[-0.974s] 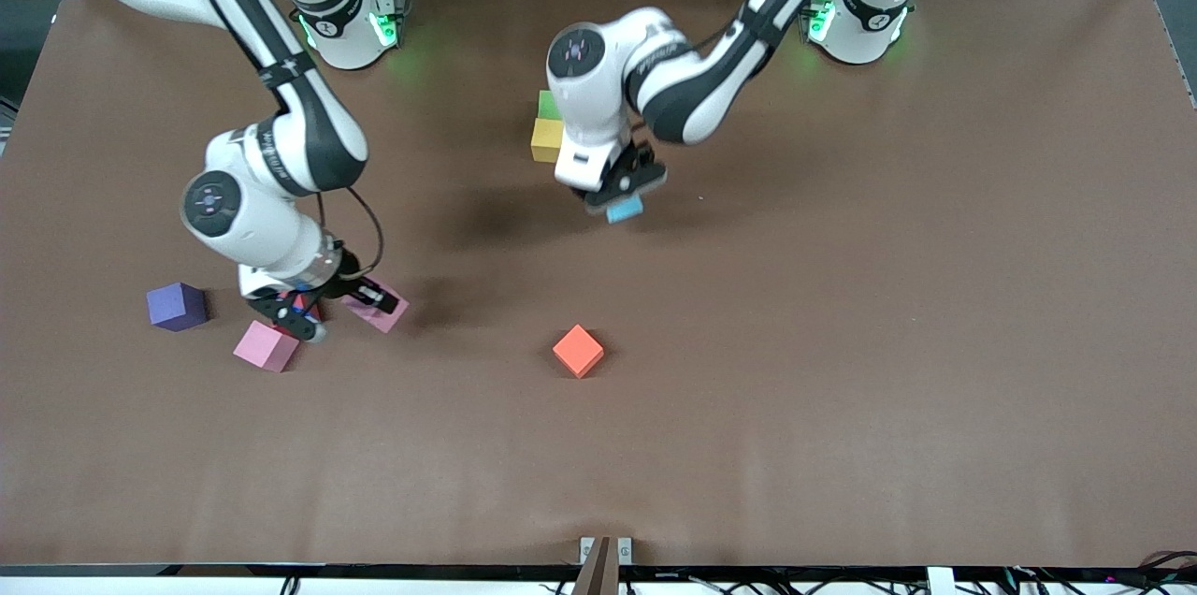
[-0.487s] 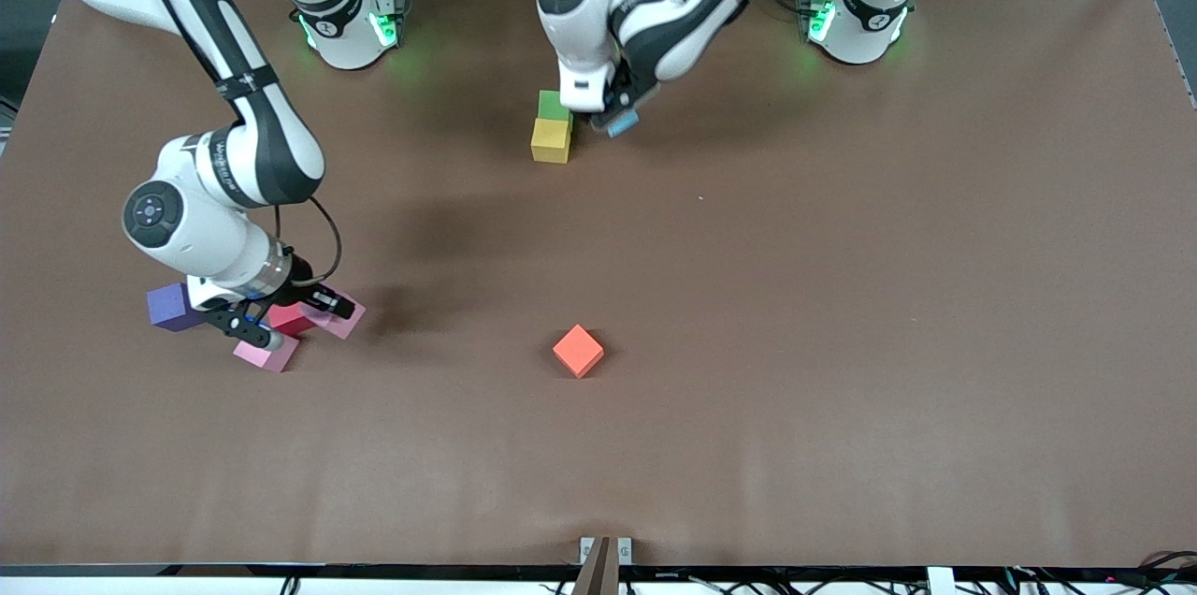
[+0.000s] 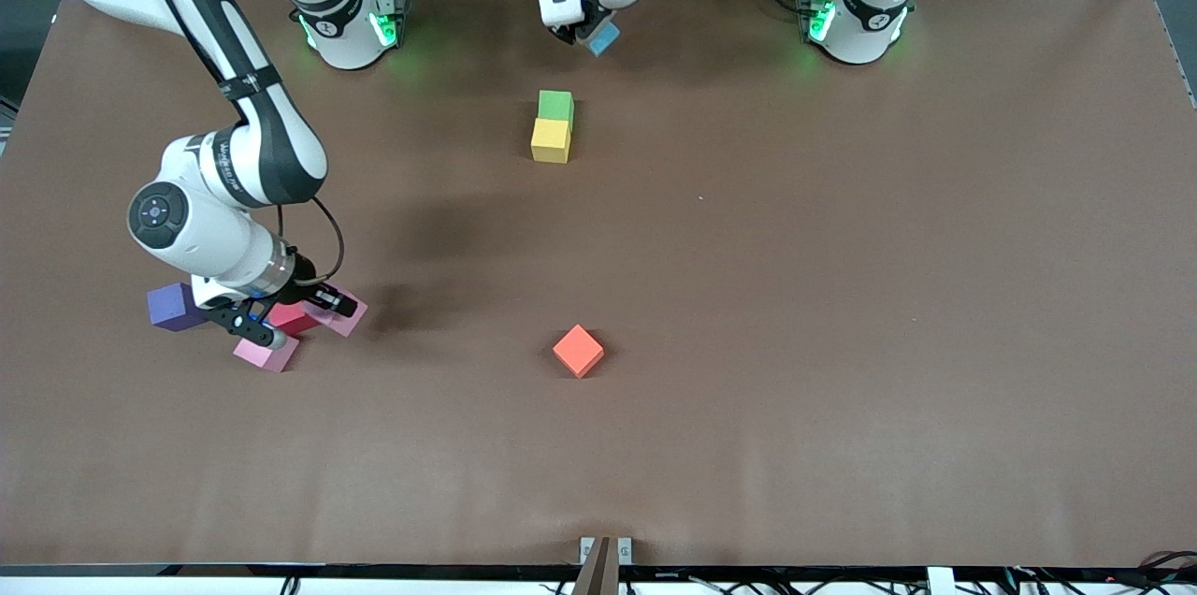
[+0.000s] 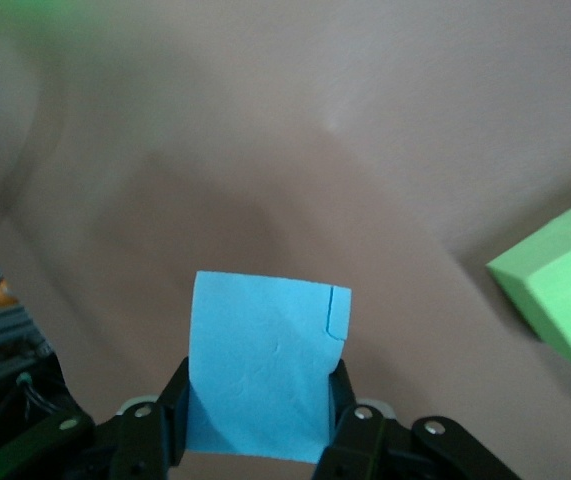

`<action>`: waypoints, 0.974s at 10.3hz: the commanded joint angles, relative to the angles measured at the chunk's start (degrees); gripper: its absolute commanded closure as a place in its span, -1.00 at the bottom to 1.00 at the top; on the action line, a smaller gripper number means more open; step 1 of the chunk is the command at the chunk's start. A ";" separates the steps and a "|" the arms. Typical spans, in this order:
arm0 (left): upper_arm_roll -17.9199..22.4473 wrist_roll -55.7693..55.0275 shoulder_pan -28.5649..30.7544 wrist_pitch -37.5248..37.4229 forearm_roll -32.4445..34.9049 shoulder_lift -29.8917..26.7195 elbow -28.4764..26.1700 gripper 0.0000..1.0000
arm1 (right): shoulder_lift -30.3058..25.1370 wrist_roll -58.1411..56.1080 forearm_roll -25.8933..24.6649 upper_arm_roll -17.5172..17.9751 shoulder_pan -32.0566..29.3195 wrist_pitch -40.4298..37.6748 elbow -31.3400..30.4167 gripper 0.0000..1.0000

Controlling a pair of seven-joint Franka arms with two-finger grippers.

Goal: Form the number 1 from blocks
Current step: 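Place the cyan cube beyond the green cube with the left gripper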

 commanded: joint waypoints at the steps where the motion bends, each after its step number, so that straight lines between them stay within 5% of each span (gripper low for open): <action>1: 0.02 -1.70 -1.60 -0.88 8.81 2.25 3.01 1.00 | -1.54 8.21 -0.18 3.39 1.20 -1.68 -0.35 1.00; 7: -0.34 17.37 -11.09 6.58 21.17 5.23 2.84 1.00 | -2.07 11.65 0.18 3.85 2.95 -1.86 -0.35 1.00; 10: -0.16 22.64 -10.58 9.74 26.79 5.41 1.96 1.00 | -2.07 11.67 0.09 3.85 3.75 -1.86 -0.35 1.00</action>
